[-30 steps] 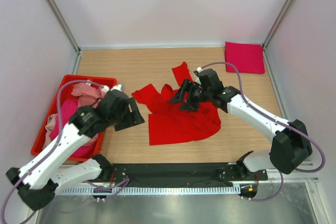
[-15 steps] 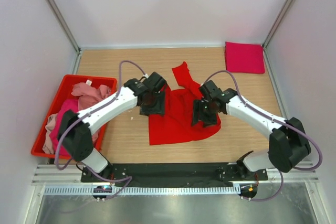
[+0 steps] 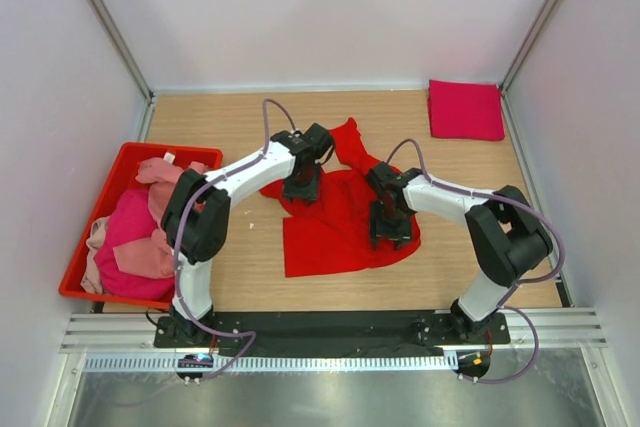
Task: Fold and stack the t-shirts
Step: Flatten the tshirt out
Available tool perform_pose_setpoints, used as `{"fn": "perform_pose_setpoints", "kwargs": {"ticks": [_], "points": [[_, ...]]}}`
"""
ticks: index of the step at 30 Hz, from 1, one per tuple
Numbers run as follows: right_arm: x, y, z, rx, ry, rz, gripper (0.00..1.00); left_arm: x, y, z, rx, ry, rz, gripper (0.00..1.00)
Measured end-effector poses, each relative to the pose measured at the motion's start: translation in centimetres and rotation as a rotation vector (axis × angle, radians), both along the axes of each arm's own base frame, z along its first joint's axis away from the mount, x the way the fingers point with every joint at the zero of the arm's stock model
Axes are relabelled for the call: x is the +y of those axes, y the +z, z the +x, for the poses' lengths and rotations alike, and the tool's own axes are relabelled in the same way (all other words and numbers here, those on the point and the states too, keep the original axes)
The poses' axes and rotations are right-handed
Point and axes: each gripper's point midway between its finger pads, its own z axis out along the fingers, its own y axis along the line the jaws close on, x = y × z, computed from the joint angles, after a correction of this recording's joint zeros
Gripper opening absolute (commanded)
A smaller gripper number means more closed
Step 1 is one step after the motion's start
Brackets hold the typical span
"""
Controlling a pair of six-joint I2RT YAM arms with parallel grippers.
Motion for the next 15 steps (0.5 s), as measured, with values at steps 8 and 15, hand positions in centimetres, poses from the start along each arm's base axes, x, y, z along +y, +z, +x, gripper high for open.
{"fn": "perform_pose_setpoints", "kwargs": {"ticks": [8,15], "points": [[-2.7,-0.3,1.0,-0.027,-0.056,-0.109,0.40,2.2,-0.6,1.3,-0.026,-0.022,0.148,0.00],[-8.4,0.0,3.2,-0.038,-0.192,-0.261,0.41,5.6,0.8,0.1,-0.050,-0.032,0.237,0.00]]}}
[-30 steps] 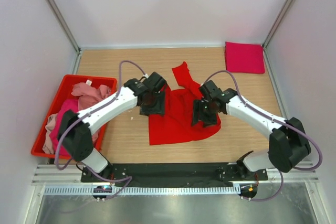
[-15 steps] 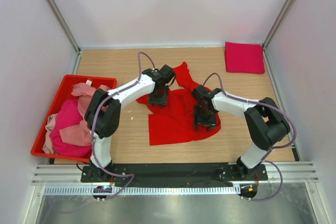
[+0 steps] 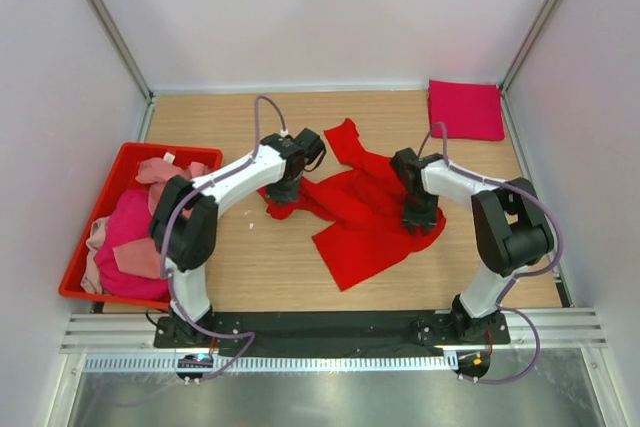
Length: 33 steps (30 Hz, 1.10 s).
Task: Fold and stack the t-shirts
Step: Flatten the tshirt out
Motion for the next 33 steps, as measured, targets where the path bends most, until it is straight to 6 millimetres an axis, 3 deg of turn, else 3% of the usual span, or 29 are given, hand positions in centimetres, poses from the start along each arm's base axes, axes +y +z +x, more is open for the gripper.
{"fn": "perform_pose_setpoints", "kwargs": {"ticks": [4,6,7,10,11,13,15,20,23,25,30,33], "points": [[-4.4,0.8,3.3,-0.017,-0.097,-0.091,0.46,2.1,1.7,-2.5,0.003,-0.005,0.009,0.00],[-5.8,1.8,5.1,-0.038,-0.102,-0.124,0.51,3.0,2.2,-3.7,0.009,-0.007,0.019,0.16],[-5.9,2.7,6.2,-0.054,-0.088,-0.131,0.53,3.4,2.2,-4.2,0.015,-0.007,0.024,0.33],[-5.1,5.5,8.9,-0.123,-0.020,-0.132,0.60,4.3,2.2,-5.6,0.041,-0.004,0.033,0.67],[-4.3,6.5,9.6,-0.149,0.011,-0.132,0.64,4.5,2.3,-5.9,0.048,-0.004,0.031,0.71],[-2.4,8.0,9.9,-0.190,0.078,-0.118,0.66,4.5,2.6,-6.5,0.049,0.008,0.004,0.72],[-0.1,9.3,8.8,-0.211,0.142,-0.072,0.66,4.5,3.2,-7.0,0.041,0.014,-0.024,0.72],[6.6,11.2,3.7,-0.283,0.252,0.226,0.66,4.4,6.7,-7.6,-0.052,0.048,-0.128,0.69],[10.9,11.1,0.3,-0.312,0.304,0.444,0.65,4.4,9.3,-7.6,-0.129,0.076,-0.198,0.68],[14.0,10.7,-1.0,-0.292,0.336,0.550,0.64,4.4,10.8,-7.8,-0.178,0.098,-0.243,0.67],[21.6,8.5,-1.4,-0.203,0.437,0.673,0.63,5.2,13.2,-9.0,-0.263,0.159,-0.336,0.67],[25.9,7.4,-0.6,-0.162,0.488,0.710,0.63,6.4,13.1,-10.8,-0.285,0.190,-0.382,0.71]]}}
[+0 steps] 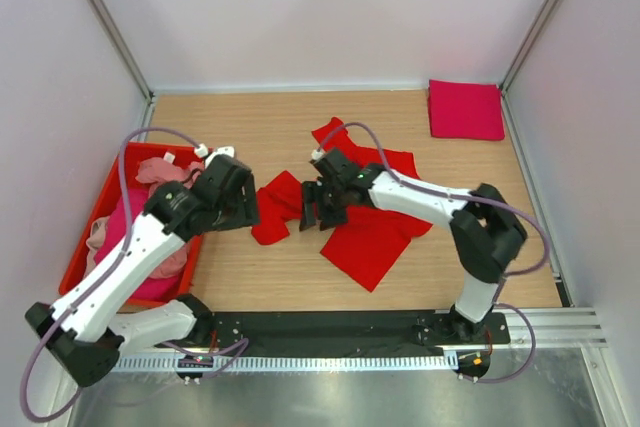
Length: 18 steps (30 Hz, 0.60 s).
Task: Fold and stack the t-shirts
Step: Flatten the tshirt out
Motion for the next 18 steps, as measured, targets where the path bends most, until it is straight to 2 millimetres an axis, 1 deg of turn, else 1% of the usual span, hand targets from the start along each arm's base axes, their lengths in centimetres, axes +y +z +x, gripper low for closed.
{"fn": "perform_pose_setpoints", "kwargs": {"ticks": [2,4,7,9,11,14,18], "points": [[2.0,-0.7,0.3,0.017,0.023,0.013,0.63,0.9,-0.8,-1.7,0.009,0.016,-0.024,0.72],[3.5,-1.6,0.7,0.040,0.042,0.016,0.63,1.9,-1.4,-3.5,0.027,0.036,-0.047,0.72],[5.2,-3.3,1.3,0.058,0.067,-0.004,0.63,2.9,-1.2,-5.3,0.013,0.064,-0.096,0.72],[5.9,-4.4,1.7,0.064,0.085,-0.025,0.63,3.4,-0.6,-6.1,-0.012,0.080,-0.131,0.72],[6.3,-5.0,1.9,0.065,0.098,-0.035,0.63,4.0,-0.1,-6.8,-0.032,0.099,-0.160,0.72],[6.7,-5.5,1.6,0.071,0.115,-0.038,0.61,4.7,0.0,-7.6,-0.038,0.123,-0.177,0.72],[7.3,-6.0,1.1,0.076,0.142,-0.039,0.52,4.8,-0.3,-7.8,-0.019,0.144,-0.173,0.72]]}}
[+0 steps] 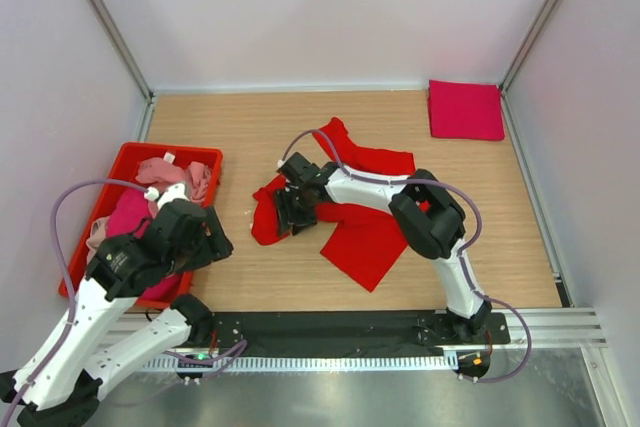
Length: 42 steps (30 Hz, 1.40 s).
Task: Fold and stack the t-shirts
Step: Flatten the tshirt out
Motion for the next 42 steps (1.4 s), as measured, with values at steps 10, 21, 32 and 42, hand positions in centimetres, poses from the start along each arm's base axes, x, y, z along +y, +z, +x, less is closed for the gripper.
{"fn": "perform_pose_setpoints", "kwargs": {"ticks": [10,21,32,42], "points": [[1.1,-0.6,-0.7,0.009,0.013,0.003,0.04,-0.5,0.8,0.6,0.011,0.008,0.002,0.72],[6.8,3.7,-13.6,0.206,0.105,0.216,0.42,-0.3,2.5,1.8,-0.031,0.017,0.035,0.72],[-5.7,8.7,-7.4,-0.069,-0.141,-0.006,0.75,-2.6,-0.1,3.1,0.101,-0.093,0.116,0.63],[-22.2,5.2,0.0,-0.191,-0.515,-0.398,0.71,-5.4,-5.1,2.3,0.297,-0.206,0.122,0.58]]}}
